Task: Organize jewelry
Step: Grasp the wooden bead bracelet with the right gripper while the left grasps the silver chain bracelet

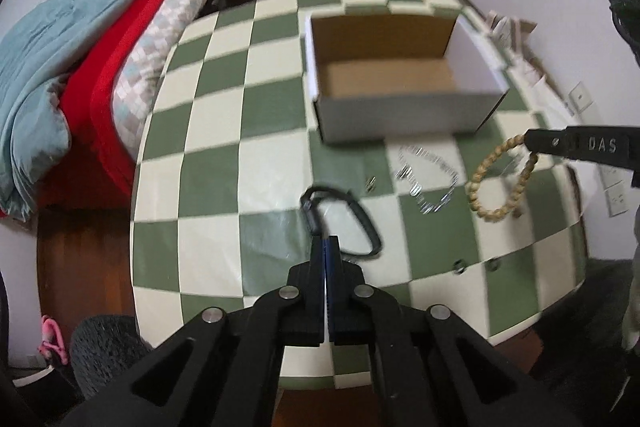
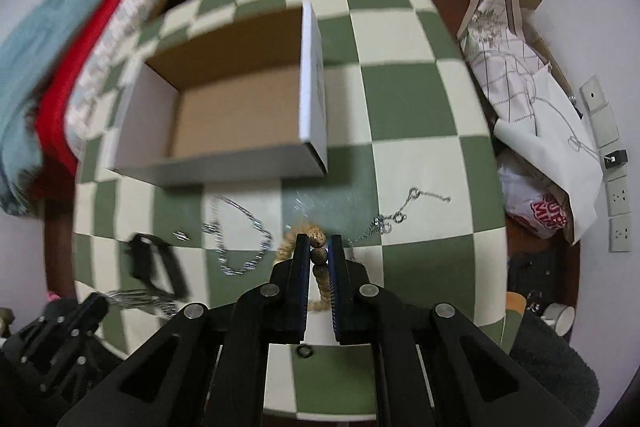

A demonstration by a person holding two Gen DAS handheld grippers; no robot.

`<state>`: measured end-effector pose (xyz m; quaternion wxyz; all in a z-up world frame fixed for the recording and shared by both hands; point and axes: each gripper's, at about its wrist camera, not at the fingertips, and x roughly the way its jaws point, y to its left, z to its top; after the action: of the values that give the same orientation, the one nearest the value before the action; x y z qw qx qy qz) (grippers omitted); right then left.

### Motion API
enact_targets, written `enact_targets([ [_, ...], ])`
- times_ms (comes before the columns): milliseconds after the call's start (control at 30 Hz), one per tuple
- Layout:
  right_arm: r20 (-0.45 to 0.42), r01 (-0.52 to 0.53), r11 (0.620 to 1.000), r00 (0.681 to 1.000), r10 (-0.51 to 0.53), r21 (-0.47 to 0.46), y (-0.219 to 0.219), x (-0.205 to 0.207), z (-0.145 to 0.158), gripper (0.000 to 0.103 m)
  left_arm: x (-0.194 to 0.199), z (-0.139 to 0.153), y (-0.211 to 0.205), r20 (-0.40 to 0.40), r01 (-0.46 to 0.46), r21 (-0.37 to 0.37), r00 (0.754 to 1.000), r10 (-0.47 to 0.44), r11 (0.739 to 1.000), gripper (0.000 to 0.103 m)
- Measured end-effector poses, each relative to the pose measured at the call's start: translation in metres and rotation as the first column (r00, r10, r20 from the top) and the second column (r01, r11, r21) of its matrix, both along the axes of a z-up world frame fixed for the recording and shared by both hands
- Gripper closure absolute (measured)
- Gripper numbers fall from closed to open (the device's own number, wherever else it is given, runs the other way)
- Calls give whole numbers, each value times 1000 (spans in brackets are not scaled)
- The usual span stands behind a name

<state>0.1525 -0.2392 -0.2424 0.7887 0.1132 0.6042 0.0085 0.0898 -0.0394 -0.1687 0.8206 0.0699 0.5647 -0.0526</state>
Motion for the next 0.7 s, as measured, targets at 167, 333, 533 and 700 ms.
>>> enact_targets([
  [167,49,-1,1000,999,-1,22,10,-3,36,94,14,25,-1,27,-4,-85,1000,7,996,103],
  [333,89,-12,1000,996,10,28,17,-5,62,94,18,26,22,-40,-43,-237,999,35,971,98],
  [533,83,-2,999,997,-2,53,22,-19,55,94,13,-39,46,-191,-137,-202,977,98,970,56],
  [700,52,6,998,999,-9,55,27,-31,36,94,13,-80,44,-254,-176,-192,959,124,965,56],
])
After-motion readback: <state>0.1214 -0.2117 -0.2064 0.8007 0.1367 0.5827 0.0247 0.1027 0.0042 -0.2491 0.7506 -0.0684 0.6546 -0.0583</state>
